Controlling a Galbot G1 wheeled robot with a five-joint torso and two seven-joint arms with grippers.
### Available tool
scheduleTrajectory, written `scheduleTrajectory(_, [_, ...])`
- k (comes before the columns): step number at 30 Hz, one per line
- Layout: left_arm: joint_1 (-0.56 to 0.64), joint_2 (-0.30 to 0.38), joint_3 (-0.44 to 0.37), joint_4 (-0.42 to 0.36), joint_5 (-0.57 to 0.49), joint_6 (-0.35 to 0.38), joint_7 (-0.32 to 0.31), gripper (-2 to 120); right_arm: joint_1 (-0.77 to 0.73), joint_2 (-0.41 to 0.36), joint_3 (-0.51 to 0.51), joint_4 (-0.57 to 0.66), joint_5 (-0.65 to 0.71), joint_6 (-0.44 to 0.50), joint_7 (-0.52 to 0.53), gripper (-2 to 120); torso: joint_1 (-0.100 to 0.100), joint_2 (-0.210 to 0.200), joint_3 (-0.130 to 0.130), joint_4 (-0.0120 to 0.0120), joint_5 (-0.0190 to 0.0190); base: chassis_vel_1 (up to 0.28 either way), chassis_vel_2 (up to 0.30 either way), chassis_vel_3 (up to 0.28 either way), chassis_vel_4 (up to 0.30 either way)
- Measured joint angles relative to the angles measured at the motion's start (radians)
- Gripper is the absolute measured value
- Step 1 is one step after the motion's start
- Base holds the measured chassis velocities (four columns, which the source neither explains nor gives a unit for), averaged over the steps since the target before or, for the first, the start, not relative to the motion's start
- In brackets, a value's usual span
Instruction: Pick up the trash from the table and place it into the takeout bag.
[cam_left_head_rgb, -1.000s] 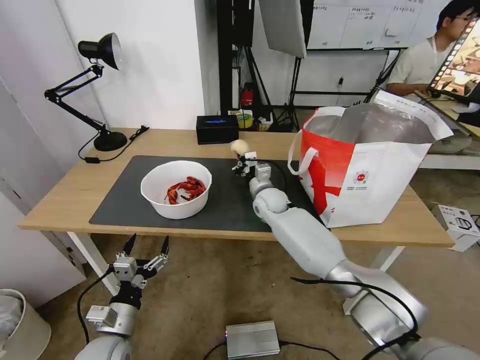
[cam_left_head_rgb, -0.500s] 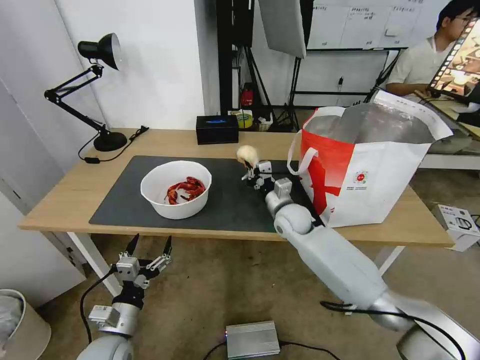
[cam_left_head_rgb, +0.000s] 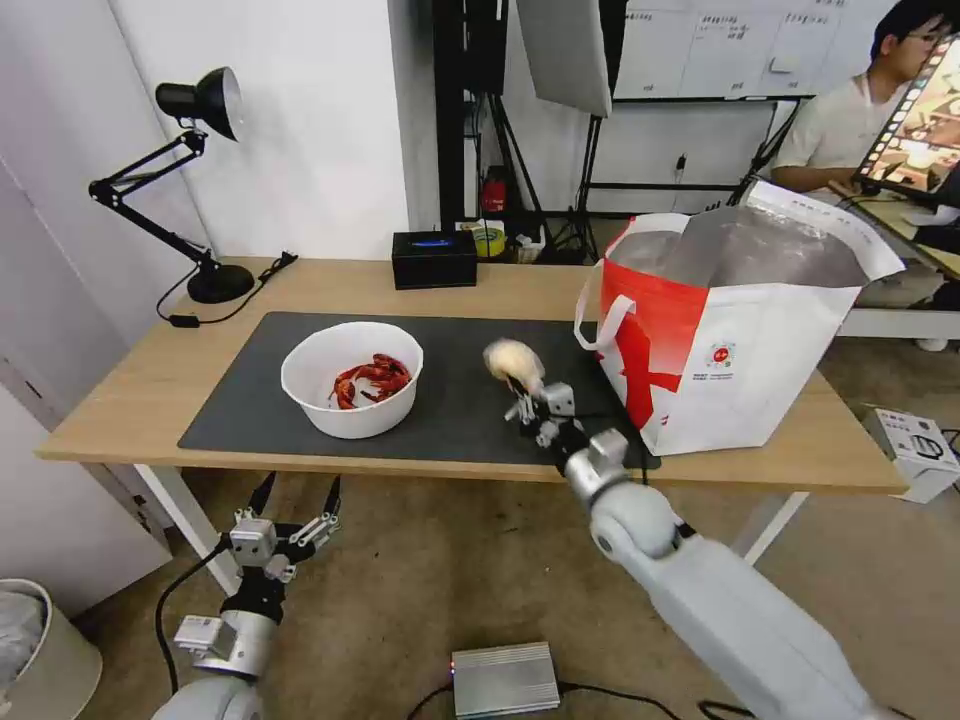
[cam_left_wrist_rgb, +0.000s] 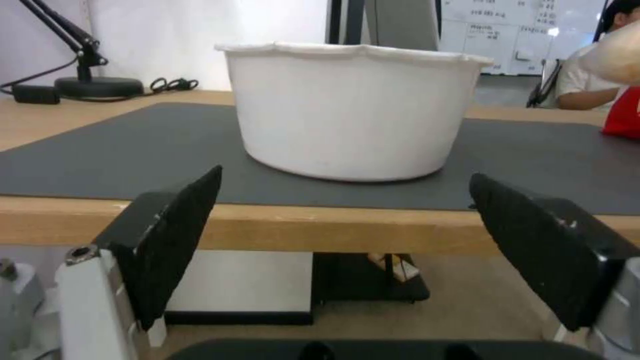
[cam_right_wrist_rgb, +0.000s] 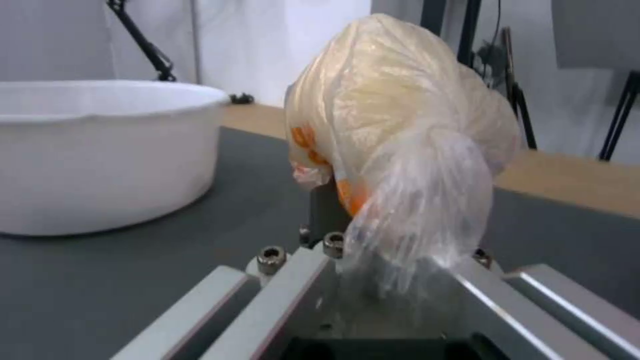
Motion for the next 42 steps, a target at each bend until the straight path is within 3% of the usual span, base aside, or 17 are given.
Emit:
scheduleTrajectory(6, [0.004, -0.005, 0.001, 0.0, 0.005, -0.003, 0.0, 100, -0.085, -0.009, 0.058, 0.068, -0.069, 0.051, -0.033, 0, 0.0, 0.0, 0.0, 0.0, 0.0, 0.0, 0.0, 0.0, 0.0])
scheduleTrajectory(9, [0.005, -0.006, 0.0, 0.0, 0.005, -0.005, 0.0, 100, -0.139, -0.005, 0.123, 0.105, -0.119, 0.127, -0.073, 0, 0.0, 0.0, 0.0, 0.0, 0.0, 0.0, 0.0, 0.0, 0.0])
scheduleTrajectory(19, [0.004, -0.01, 0.006, 0.0, 0.011, -0.006, 0.0, 100, -0.142, 0.003, 0.235, 0.176, -0.129, 0.273, -0.125, 0, 0.0, 0.0, 0.0, 0.0002, -0.0001, 0.0, 0.0, 0.0, 0.0])
scheduleTrajectory(32, [0.008, -0.011, 0.013, 0.004, 0.02, -0.01, 0.0, 100, -0.116, -0.023, 0.352, 0.211, -0.105, 0.308, -0.116, 0, 0.0, 0.0, 0.0, 0.0002, 0.0, 0.0, 0.0, 0.0, 0.0])
scheduleTrajectory(42, [0.01, -0.013, 0.027, 0.008, 0.036, -0.011, 0.001, 100, -0.096, -0.103, 0.46, 0.247, 0.034, 0.25, -0.07, 0, 0.0, 0.0, 0.0, 0.0001, 0.0, 0.0, 0.0, 0.0, 0.0])
